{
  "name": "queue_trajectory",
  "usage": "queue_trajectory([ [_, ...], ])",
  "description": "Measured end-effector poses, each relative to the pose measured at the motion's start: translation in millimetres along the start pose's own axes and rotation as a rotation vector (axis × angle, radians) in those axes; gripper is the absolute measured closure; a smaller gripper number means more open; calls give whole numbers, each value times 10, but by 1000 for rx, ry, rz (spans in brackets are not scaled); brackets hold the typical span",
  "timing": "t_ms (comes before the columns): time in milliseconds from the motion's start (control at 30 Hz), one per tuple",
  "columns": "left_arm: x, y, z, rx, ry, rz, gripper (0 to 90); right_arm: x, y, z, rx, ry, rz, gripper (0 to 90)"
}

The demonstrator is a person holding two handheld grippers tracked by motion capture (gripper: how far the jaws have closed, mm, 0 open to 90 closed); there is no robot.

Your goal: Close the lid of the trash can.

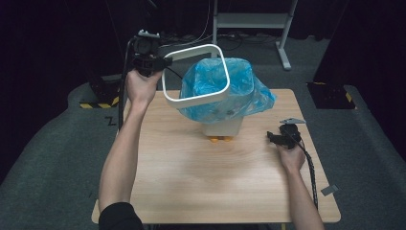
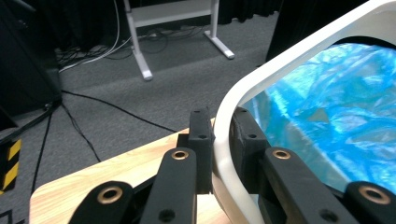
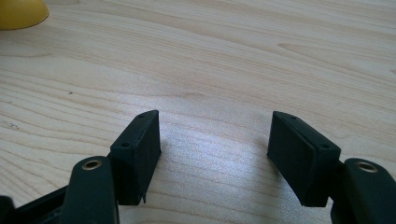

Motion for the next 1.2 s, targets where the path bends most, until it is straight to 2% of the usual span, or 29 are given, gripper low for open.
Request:
queue_trajectory([
  [633, -228, -194, 166, 20, -36, -47, 803, 1, 0, 1, 1, 4, -1, 343],
  [867, -353, -364, 241, 46, -56, -71, 802, 6, 2, -1, 1, -4, -4, 341],
  [1200, -426, -494, 356, 56, -72, -64, 803, 6, 2, -1, 1, -5, -3, 341],
])
Point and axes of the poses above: each handheld gripper's, and its own axes: y roughly backward along the jaws, z roughly out of its top, x roughly to its left, the point moved 2 cm from there along -y, roughly forward along the jaws, and after that the axes turned 7 degrees about -y, right-handed, at the moved point
